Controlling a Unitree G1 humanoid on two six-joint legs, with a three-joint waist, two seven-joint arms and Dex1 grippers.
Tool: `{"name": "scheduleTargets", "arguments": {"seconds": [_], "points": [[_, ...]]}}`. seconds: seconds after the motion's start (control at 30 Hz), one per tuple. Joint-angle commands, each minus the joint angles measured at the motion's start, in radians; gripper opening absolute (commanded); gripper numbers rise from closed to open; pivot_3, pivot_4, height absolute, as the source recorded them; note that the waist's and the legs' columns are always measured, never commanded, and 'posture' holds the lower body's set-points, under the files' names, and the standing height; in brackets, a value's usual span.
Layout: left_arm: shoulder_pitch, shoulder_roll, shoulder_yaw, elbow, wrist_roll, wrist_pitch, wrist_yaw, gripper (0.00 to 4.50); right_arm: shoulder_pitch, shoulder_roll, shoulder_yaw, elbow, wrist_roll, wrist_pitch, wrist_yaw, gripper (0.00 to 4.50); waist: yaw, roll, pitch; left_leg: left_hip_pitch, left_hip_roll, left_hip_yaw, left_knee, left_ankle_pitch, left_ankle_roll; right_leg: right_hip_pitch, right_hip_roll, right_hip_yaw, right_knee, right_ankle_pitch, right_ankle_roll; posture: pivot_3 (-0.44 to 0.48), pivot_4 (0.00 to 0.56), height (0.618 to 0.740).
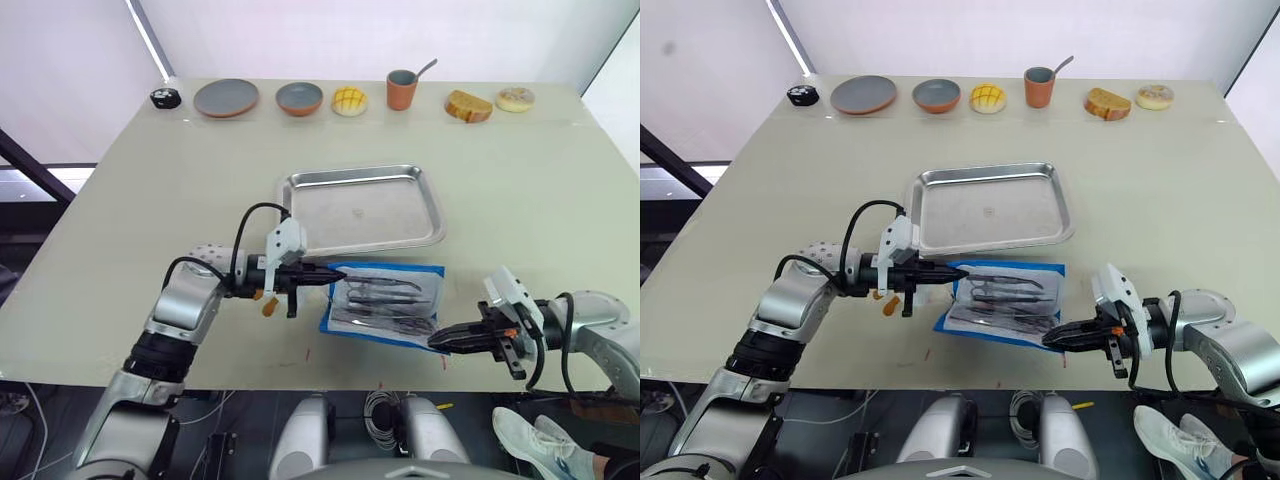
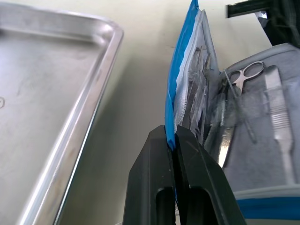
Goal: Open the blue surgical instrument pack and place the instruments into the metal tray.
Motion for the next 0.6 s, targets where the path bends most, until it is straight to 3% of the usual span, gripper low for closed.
{"name": "scheduleTargets", "arguments": {"seconds": [0.03, 0.43, 0.6], "points": [[-0.006, 0.002, -0.029, 0.018, 0.013, 0.041, -0.012, 0.0, 0.017, -0.01, 0.017, -0.043, -0.023, -0.023, -0.001, 0.02, 0.0, 0.0, 0.0, 0.0, 0.0, 0.0, 0.0, 0.0, 0.0, 0.0, 0.0, 0.0, 0.0, 0.0, 0.0, 0.0, 0.15, 0.74], [0.003, 0.003, -0.064, -0.078, -0.022, 0.166, -0.027, 0.0, 0.077, -0.01, 0.062, -0.026, -0.11, -0.081, -0.017, 0.02, 0.003, 0.0, 0.0, 0.0, 0.0, 0.0, 0.001, 0.0, 0.0, 0.001, -0.001, 0.0, 0.0, 0.0, 0.0, 0.0, 0.15, 0.74], [0.002, -0.02, -0.081, -0.041, 0.006, 0.16, -0.005, 0.0, 0.116, 0.005, 0.081, 0.006, -0.14, -0.105, -0.024, 0.02, 0.004, 0.0, 0.0, 0.0, 0.0, 0.0, 0.001, 0.0, 0.0, 0.001, -0.001, 0.0, 0.0, 0.0, 0.0, 0.0, 0.15, 0.74]]}}
